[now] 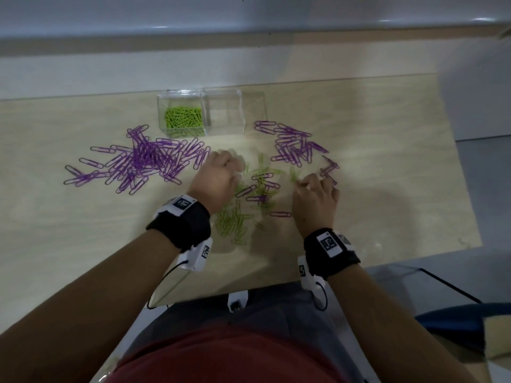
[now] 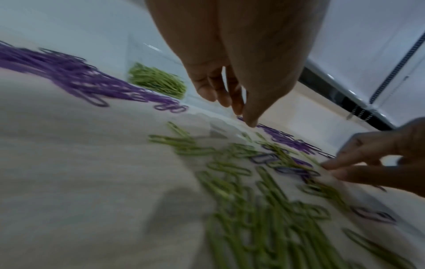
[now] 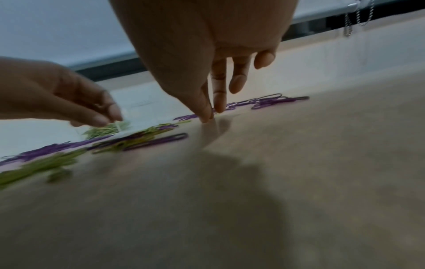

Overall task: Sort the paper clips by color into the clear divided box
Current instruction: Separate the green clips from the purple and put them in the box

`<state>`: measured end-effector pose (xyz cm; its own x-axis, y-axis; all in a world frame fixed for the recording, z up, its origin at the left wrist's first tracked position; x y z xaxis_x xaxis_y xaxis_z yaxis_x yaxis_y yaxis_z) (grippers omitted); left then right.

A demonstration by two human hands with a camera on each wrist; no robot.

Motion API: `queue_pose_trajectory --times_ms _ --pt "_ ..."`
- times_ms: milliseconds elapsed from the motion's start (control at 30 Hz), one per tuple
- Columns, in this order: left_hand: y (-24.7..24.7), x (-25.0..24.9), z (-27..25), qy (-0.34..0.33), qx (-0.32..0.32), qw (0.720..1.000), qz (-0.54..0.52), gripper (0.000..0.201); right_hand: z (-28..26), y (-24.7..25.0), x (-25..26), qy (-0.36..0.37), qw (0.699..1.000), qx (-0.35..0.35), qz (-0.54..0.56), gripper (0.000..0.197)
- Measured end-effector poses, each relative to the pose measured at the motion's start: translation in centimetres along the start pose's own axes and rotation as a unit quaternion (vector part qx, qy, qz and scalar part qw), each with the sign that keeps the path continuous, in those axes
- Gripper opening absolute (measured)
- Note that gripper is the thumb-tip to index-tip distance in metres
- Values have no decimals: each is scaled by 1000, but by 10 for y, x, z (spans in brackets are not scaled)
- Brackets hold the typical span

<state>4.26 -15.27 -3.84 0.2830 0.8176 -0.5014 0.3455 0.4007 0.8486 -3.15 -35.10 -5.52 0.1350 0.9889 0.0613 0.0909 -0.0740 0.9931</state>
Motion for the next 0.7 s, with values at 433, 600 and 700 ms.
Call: queue_pose_trajectory --times_ms 433,600,700 --pt "-29 -13 0 65 90 994 18 11 25 0 39 0 985 125 120 19" --pt "-29 -7 0 57 112 992 -19 12 21 1 28 2 979 158 130 15" --pt "-25 0 1 45 86 995 -16 20 17 5 13 13 983 158 96 7"
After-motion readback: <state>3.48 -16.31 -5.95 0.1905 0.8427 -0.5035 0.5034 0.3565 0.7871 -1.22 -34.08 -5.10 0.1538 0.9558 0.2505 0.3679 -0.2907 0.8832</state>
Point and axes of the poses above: each hand's wrist, its own z-axis towards the middle knuckle, its own y-axis out of the back of the hand, x = y × z, the point moved 5 cm from there along z, towards the middle knuckle, and after that the axes turned 5 degrees about y, right-handed, at the moved point
